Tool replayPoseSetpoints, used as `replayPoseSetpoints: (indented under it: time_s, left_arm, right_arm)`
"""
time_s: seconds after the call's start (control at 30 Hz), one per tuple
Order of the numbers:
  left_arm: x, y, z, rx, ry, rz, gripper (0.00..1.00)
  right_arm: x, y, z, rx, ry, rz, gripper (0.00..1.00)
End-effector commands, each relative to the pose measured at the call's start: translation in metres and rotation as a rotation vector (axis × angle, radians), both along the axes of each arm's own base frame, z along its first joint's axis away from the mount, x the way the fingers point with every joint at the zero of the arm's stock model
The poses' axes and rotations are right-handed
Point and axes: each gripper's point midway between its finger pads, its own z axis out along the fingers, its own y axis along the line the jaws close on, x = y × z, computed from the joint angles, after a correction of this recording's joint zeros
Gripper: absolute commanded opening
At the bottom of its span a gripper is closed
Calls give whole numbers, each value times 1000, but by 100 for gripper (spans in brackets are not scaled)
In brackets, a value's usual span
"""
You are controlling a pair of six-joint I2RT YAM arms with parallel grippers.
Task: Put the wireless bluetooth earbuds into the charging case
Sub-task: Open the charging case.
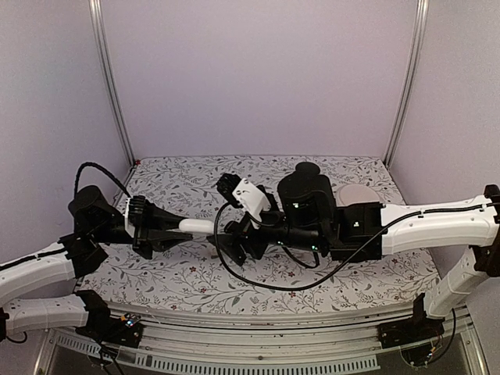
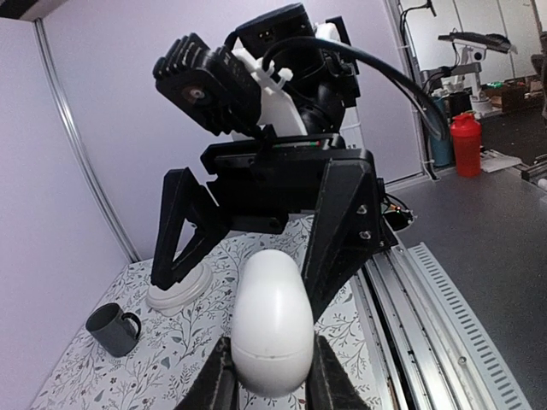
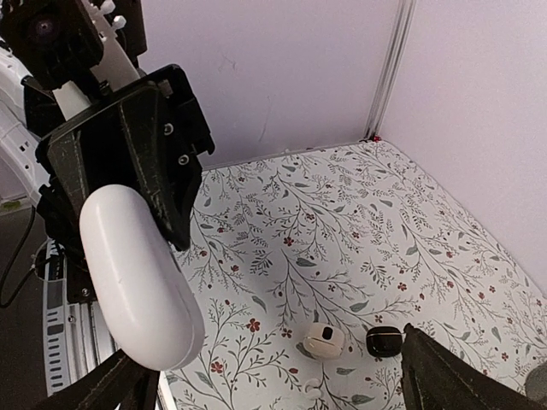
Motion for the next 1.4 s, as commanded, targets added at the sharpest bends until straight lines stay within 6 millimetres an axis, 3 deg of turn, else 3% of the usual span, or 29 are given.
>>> replayPoseSetpoints:
  time_s: [0.0, 0.47, 0.8, 1.1, 1.37]
  left_arm:
    - [-5, 1, 16, -20, -39, -43, 0]
    - [-6, -2, -6, 57, -49, -54, 0]
    - [-11, -3, -10, 68, -50, -77, 0]
    - [-2, 2, -5, 33, -114, 20, 0]
    - [0, 0, -3, 34, -107, 21, 0]
  right_arm:
    - [9, 3, 23, 29, -59, -36, 99]
    - [17, -8, 49, 152, 43, 2, 99]
    - [33, -14, 46, 176, 114, -40, 99]
    - [2, -8, 44, 161, 172, 129, 99]
    - [-2, -5, 36, 137, 207, 148, 99]
